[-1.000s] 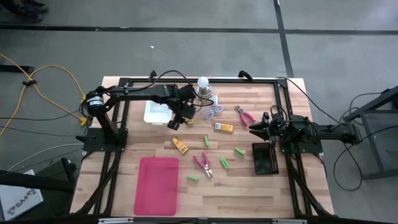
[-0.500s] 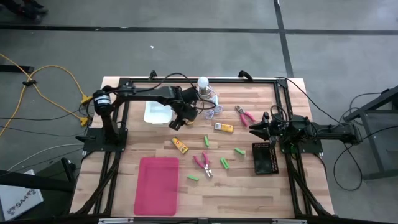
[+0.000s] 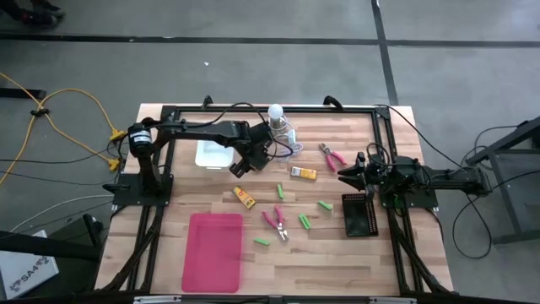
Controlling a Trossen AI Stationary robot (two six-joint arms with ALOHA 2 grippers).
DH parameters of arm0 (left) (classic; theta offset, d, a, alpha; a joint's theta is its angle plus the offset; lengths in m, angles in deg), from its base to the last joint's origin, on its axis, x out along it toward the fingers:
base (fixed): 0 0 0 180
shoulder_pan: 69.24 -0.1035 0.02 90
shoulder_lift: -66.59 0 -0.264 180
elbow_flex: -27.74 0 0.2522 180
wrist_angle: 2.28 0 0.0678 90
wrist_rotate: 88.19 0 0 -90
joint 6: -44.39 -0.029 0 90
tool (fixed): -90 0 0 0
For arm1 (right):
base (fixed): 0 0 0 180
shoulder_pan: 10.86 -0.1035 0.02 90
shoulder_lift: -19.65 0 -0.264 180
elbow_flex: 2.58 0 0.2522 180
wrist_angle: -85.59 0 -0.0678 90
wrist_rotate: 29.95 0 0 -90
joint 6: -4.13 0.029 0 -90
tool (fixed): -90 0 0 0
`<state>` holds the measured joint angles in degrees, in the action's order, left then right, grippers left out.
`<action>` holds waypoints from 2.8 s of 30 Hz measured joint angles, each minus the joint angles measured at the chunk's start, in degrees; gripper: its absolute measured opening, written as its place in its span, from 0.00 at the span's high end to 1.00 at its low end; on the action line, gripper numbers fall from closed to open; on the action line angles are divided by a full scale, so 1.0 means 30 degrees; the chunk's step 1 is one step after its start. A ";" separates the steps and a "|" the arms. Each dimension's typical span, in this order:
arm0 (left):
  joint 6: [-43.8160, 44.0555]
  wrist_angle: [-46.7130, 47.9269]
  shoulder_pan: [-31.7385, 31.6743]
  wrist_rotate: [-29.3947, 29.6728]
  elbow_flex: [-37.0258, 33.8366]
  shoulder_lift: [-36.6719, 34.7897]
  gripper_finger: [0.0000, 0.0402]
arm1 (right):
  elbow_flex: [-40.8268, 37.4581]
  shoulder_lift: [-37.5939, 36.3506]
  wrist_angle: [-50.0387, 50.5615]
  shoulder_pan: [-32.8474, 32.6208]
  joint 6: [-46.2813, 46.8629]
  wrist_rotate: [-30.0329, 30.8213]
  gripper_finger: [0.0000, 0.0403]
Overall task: Pick & Place School Supplies
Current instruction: Put the top left crayon box into the pink bin
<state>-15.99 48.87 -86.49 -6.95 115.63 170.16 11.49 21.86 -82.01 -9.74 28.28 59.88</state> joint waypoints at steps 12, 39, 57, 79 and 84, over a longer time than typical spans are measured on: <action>0.2772 0.0820 0.0359 0.0216 0.0539 0.0000 0.44 | -0.0007 0.0000 -0.0015 0.0000 0.0000 -0.0005 0.75; 0.9288 0.1369 0.1616 0.3069 0.1494 0.0401 0.44 | 0.0000 0.0000 -0.0036 0.0007 0.0000 -0.0007 0.75; 0.7115 0.2700 0.1976 0.4403 0.1472 0.1311 0.43 | -0.0001 0.0000 0.0087 0.0007 0.0000 -0.0036 0.75; 0.3388 0.2187 0.2090 0.5216 0.1464 0.2055 0.27 | -0.0001 -0.0007 0.0095 0.0000 0.0000 -0.0015 0.75; 0.2702 0.1992 0.2082 0.5699 0.1479 0.2047 0.27 | -0.0003 -0.0007 0.0087 0.0000 0.0000 -0.0015 0.75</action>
<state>-7.88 54.84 -80.25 10.15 120.06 176.30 11.48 21.84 -81.75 -9.74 28.28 59.84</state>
